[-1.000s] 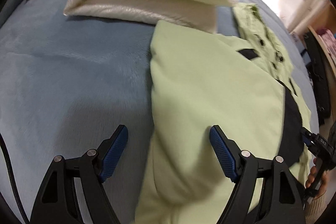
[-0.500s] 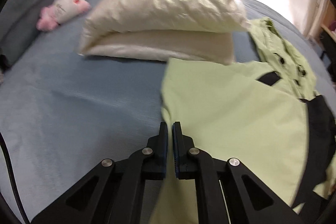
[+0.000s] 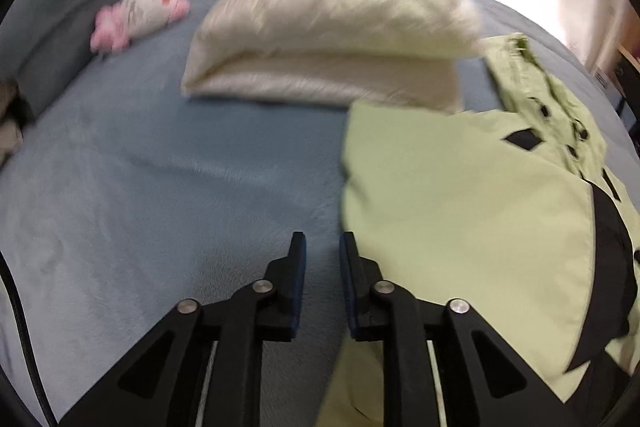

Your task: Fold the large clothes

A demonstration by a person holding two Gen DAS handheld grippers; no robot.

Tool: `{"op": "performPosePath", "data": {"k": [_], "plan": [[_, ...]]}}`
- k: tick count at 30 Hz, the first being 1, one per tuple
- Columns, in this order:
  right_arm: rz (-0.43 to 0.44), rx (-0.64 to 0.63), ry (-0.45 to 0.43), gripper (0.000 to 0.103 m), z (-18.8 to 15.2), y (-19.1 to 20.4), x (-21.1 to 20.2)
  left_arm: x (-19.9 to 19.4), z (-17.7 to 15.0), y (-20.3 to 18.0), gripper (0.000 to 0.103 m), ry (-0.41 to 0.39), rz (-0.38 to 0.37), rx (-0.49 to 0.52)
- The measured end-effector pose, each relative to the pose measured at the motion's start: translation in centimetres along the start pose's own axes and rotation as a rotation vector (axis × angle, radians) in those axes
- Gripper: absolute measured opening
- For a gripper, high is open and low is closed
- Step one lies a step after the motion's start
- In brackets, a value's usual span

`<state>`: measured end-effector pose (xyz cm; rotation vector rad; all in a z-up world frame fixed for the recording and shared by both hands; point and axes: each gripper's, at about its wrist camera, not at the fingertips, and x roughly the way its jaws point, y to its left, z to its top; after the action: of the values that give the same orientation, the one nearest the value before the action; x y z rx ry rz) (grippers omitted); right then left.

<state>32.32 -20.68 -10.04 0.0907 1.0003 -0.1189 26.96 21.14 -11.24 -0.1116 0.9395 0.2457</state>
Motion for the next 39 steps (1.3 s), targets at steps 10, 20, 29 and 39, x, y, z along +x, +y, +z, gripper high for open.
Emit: {"op": "performPosePath", "data": {"k": [10,20,29,39], "plan": [[0.376,-0.081,0.034,0.038,-3.2,8.5,-3.3,-2.9,-3.6,-10.3,0.021,0.083,-0.248,0.102],[0.188,-0.083,0.075,0.038,-6.6,4.4,-1.2,-1.6,-7.2,-8.5,0.021,0.113,-0.202,0.111],[0.147,-0.031,0.092,0.039,-6.8,0.4,-1.9,-2.2,-6.7,-6.9,0.022,0.140,-0.188,0.064],[0.275,-0.110,0.038,0.046,-3.4,6.4,-2.8,-2.1,-1.5,-9.0,0.046,0.057,-0.123,0.086]]}}
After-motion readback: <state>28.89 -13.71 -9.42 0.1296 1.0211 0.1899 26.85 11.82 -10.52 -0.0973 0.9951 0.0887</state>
